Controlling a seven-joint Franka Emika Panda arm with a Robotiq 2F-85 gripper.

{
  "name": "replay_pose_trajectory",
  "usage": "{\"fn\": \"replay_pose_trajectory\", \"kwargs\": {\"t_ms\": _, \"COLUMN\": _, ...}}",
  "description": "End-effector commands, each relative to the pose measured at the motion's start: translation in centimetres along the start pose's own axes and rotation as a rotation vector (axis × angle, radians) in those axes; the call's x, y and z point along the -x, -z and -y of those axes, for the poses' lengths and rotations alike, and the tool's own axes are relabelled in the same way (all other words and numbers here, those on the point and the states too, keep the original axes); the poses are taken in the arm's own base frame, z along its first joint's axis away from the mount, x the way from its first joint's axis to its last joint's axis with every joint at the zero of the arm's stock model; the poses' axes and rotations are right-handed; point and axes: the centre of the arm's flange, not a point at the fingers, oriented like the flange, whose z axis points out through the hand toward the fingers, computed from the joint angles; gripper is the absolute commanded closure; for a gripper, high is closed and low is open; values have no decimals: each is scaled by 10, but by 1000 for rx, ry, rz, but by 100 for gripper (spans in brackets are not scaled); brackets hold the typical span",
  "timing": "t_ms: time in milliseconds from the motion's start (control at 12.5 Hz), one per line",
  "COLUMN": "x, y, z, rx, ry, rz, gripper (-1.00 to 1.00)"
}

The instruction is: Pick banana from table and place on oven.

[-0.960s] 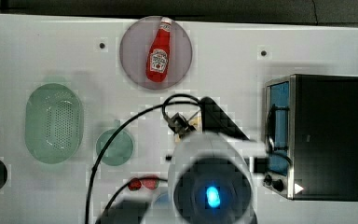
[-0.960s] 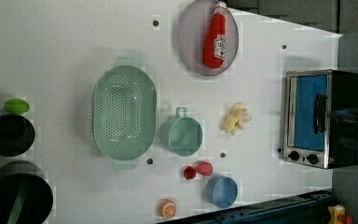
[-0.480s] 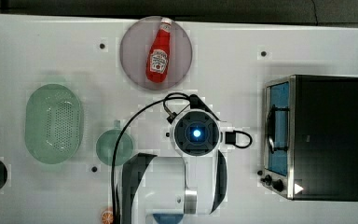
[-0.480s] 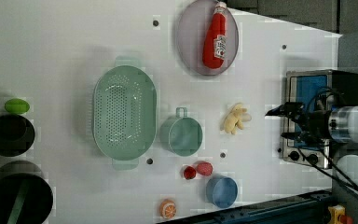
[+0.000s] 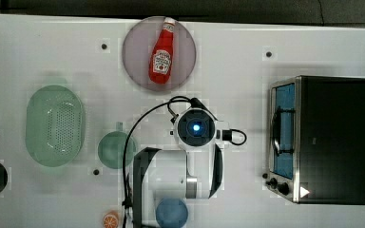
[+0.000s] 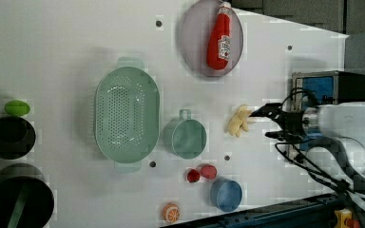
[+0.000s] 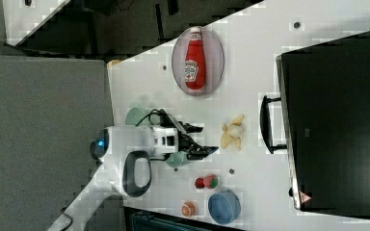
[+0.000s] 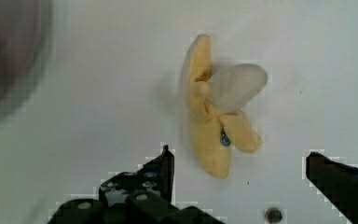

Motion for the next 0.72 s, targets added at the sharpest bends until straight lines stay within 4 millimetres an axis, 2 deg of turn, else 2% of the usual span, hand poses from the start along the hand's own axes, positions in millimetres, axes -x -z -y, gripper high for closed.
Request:
{"fn": "replay_pose_trajectory", "kwargs": {"t_ms": 80, "x": -13, "y": -22, "z": 3, "rx": -21, "ry": -46, "rz": -22, "gripper": -100}}
{"fn": "replay_pose_trajectory", "kwargs": {"t_ms": 320, "x": -12, "y": -57, "z": 4, "rx": -14, "ry": -44, "rz": -14, "gripper": -100}}
{"fn": "replay_pose_trajectory", "kwargs": {"t_ms": 560, "x": -10, "y": -79, "z": 4, "rx": -9, "ry": -40, "rz": -9, "gripper": -100}}
{"fn": "replay_pose_trajectory", "kwargs": {"t_ms": 640, "x": -9, "y": -82, "z": 4, "rx": -11, "ry": -40, "rz": -10, "gripper": -92}}
{"fn": "replay_pose_trajectory", "kwargs": {"t_ms": 720, "x": -9, "y": -85, "z": 4, "rx": -9, "ry": -40, "rz": -8, "gripper": -68}}
